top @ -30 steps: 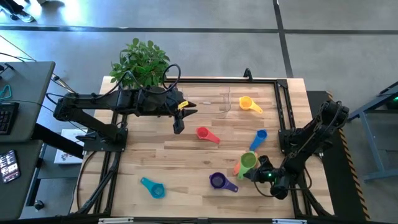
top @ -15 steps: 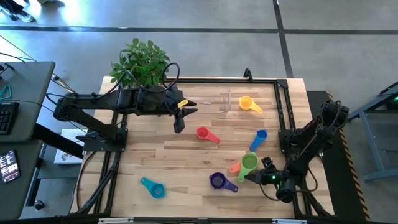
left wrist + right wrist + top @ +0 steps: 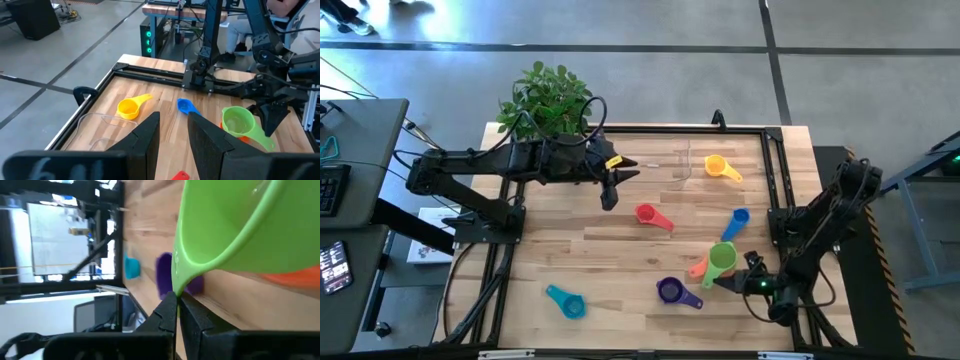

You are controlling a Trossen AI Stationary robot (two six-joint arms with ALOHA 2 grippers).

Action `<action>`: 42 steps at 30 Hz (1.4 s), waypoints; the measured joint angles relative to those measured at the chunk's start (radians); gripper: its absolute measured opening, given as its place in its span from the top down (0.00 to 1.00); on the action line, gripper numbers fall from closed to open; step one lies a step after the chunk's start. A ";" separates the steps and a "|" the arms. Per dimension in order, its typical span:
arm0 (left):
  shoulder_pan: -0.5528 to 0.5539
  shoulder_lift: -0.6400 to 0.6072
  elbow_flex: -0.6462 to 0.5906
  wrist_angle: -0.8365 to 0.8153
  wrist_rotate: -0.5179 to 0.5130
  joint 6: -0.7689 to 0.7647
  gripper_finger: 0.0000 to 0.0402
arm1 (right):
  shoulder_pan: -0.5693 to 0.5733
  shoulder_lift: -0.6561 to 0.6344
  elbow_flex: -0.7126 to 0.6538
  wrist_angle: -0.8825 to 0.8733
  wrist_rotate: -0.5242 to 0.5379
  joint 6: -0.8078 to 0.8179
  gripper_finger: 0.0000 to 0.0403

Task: Nest measuring cups in basket
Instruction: Stack the green measuring cup on top of the orange measuring cup

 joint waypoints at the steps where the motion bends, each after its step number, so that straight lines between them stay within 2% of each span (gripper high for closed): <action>1: 0.000 0.000 0.000 0.000 0.000 0.000 0.78 | 0.000 -0.007 0.005 -0.004 0.009 -0.006 1.00; 6: 0.000 0.000 0.000 0.000 0.000 0.028 0.78 | 0.000 -0.028 0.045 -0.061 0.015 -0.026 1.00; 10: 0.000 0.000 0.000 -0.001 0.000 0.035 0.78 | 0.000 -0.043 0.085 -0.120 0.062 -0.027 1.00; 13: 0.000 0.007 0.000 0.000 0.003 0.035 0.78 | -0.001 -0.062 0.117 -0.183 0.127 -0.037 1.00; 20: 0.000 0.079 0.000 -0.002 0.082 0.027 0.78 | -0.016 -0.120 0.184 -0.348 0.269 -0.054 1.00; 26: -0.002 0.158 0.000 0.002 0.091 -0.002 0.78 | -0.069 -0.200 0.268 -0.579 0.278 -0.106 1.00; 32: -0.003 0.244 0.000 0.006 0.092 -0.036 0.78 | -0.136 -0.290 0.365 -0.779 0.276 -0.223 1.00; 42: -0.013 0.403 0.000 0.109 0.193 -0.116 0.78 | -0.232 -0.394 0.491 -0.987 0.254 -0.401 1.00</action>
